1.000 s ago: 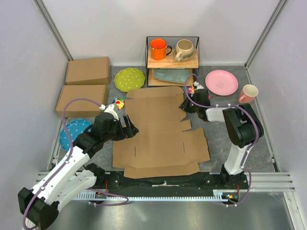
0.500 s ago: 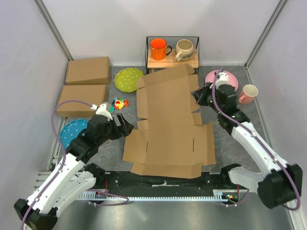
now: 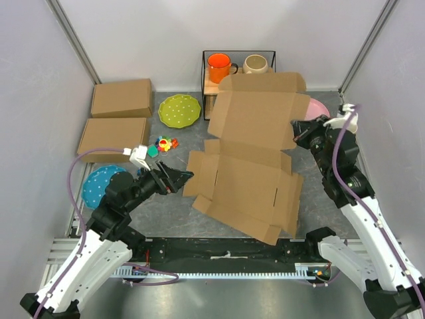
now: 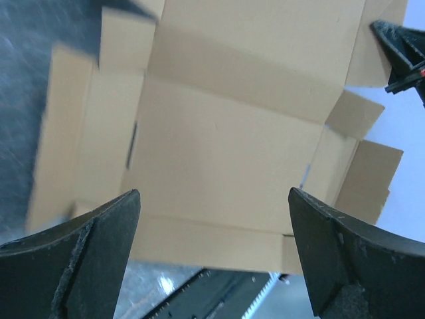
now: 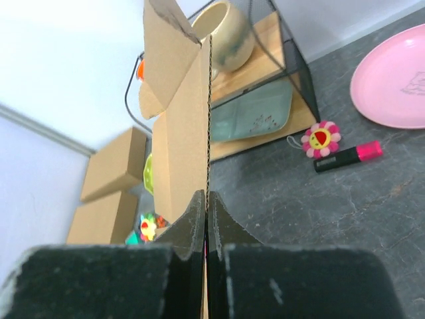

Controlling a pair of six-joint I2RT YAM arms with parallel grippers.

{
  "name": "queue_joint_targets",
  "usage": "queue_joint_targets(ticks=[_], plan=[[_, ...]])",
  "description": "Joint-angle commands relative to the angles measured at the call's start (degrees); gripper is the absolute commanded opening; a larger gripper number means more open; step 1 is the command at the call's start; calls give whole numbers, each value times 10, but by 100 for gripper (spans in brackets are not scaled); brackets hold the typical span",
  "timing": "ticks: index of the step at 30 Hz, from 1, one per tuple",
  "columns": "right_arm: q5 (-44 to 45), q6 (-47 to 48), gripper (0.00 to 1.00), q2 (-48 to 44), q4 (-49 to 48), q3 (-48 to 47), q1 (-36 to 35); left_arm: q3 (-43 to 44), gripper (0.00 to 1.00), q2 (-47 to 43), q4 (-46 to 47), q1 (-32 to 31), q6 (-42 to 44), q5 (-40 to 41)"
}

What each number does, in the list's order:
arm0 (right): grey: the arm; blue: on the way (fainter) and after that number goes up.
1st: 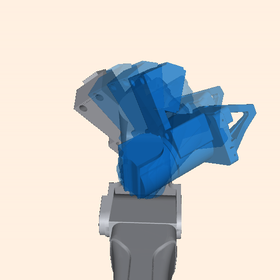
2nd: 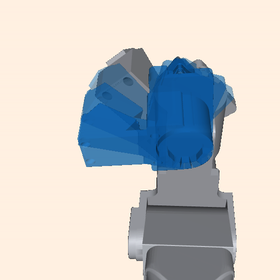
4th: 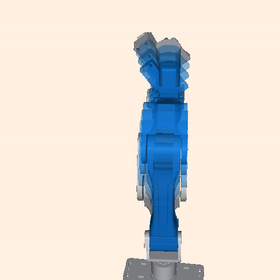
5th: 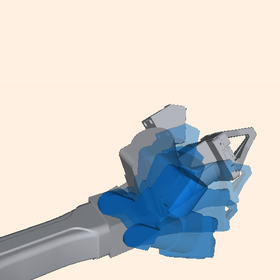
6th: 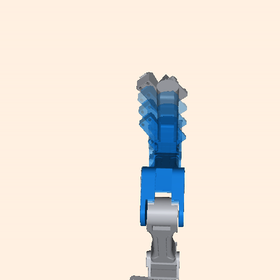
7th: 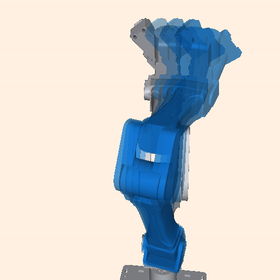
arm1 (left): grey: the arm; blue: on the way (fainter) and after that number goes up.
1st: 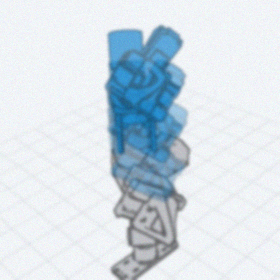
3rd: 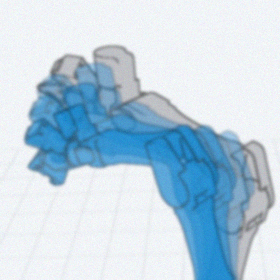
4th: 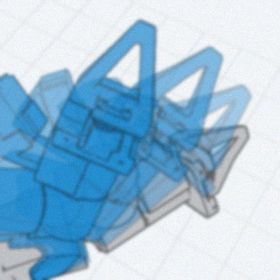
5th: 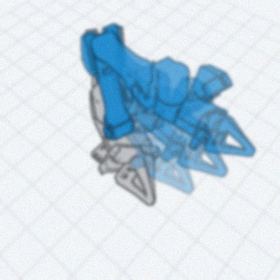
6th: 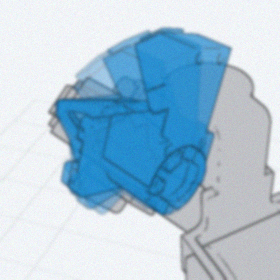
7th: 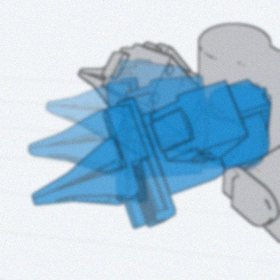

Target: Fold the paper box

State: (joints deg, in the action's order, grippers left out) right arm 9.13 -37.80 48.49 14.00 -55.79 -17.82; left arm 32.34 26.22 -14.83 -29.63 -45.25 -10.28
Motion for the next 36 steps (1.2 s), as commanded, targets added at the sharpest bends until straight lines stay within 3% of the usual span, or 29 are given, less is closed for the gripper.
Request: queue_joint_targets(ticks=[1,6,11,16,19,24,27,31,36], plan=[[116,-92,0,-54,-100,40,0,-42,100,-27,58,0,-78,-65],[178,-120,0,-85,-154,63,0,-40,100,-70,45,0,-63,-23],[222,-194,0,-120,-187,106,1,-74,100,-33,81,0,-100,-58],[237,-225,0,-139,-189,144,1,-177,100,5,225,-12,-203,-124],[232,-221,0,-142,-190,146,1,-238,100,19,304,-32,-249,-113],[226,-216,0,-147,-190,150,1,-287,100,55,407,-67,-258,-65],[219,-220,0,-152,-189,156,1,-303,100,111,493,-111,-237,-17],[208,-229,0,-162,-189,169,1,-273,100,251,590,-178,-199,16],[200,-222,0,-173,-184,181,1,-257,100,442,742,-210,-243,35]])
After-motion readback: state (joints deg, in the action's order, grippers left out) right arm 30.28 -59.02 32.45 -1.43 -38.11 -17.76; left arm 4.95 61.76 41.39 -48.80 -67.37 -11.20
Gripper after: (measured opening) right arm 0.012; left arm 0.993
